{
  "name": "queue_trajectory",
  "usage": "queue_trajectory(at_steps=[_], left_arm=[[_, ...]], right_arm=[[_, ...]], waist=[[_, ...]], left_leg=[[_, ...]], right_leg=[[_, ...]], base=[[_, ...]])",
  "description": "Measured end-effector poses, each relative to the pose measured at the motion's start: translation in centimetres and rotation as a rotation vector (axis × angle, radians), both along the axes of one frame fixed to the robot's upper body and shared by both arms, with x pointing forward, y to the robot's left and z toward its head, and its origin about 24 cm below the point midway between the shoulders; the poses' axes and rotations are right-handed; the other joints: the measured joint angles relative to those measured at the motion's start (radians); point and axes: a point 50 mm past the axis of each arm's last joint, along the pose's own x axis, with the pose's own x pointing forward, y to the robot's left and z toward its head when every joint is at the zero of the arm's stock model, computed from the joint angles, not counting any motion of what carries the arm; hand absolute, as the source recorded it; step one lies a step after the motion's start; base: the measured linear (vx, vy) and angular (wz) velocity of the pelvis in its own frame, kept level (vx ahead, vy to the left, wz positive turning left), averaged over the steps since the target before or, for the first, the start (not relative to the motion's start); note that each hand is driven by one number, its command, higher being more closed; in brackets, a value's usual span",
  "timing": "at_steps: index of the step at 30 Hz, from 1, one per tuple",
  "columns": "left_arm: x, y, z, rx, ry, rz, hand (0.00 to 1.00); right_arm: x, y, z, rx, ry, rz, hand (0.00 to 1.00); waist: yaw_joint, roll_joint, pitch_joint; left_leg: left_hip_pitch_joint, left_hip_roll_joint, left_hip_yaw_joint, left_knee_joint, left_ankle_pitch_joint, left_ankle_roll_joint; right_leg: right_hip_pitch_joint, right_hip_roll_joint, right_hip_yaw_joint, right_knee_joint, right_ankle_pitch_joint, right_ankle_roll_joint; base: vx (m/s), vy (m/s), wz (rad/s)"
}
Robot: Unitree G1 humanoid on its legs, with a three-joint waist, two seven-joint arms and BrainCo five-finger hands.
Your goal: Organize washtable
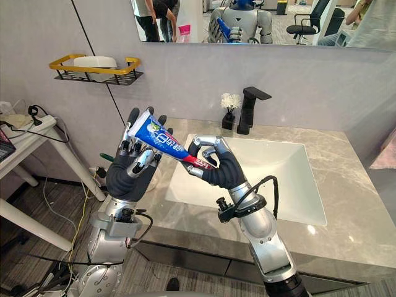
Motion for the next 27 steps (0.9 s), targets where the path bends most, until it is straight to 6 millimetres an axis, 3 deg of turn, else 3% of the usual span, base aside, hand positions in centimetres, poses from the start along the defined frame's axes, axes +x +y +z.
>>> queue_trajectory(at_steps=[5, 6, 15, 26, 27], left_arm=[[0.1, -0.3, 0.3, 0.010, -0.016, -0.018, 0.00], [0.3, -0.4, 0.3, 0.013, -0.018, -0.020, 1.00], [0.8, -0.6, 1.0, 0.015, -0.055, -0.030, 1.00], [1.4, -0.7, 0.4, 0.019, -0.026, -0.035, 1.00], [1.4, -0.7, 0.4, 0.019, -0.026, -0.035, 1.00]], right_arm=[[0.1, 0.1, -0.2, -0.005, 0.014, 0.018, 1.00], [0.1, 0.1, -0.2, -0.009, 0.016, 0.024, 1.00], [0.3, 0.5, -0.6, -0.046, 0.027, 0.062, 1.00], [0.5, 0.5, -1.2, -0.100, 0.037, 0.058, 1.00], [0.5, 0.5, -1.2, -0.101, 0.036, 0.057, 0.00]], waist=[[-0.001, -0.007, 0.004], [-0.004, -0.008, 0.005], [-0.020, -0.007, 0.005], [-0.023, -0.006, 0.005], [-0.023, -0.006, 0.005]], left_leg=[[0.000, 0.000, 0.002, 0.000, 0.000, 0.000], [0.000, 0.000, 0.003, 0.000, 0.000, 0.000], [-0.007, 0.006, 0.016, 0.000, 0.002, 0.001], [-0.008, 0.014, 0.017, 0.000, 0.005, -0.003], [-0.008, 0.014, 0.017, 0.000, 0.005, -0.003]], right_leg=[[-0.001, 0.000, 0.002, 0.000, 0.000, 0.000], [-0.002, 0.000, 0.004, 0.000, 0.001, -0.001], [-0.019, 0.004, 0.019, 0.000, 0.010, -0.002], [-0.021, 0.012, 0.022, -0.002, 0.012, -0.006], [-0.021, 0.012, 0.022, -0.002, 0.012, -0.006]], base=[[0.00, 0.000, 0.00], [0.00, 0.000, 0.00], [-0.01, -0.004, -0.05], [0.00, -0.003, 0.00], [0.00, 0.000, 0.00]])
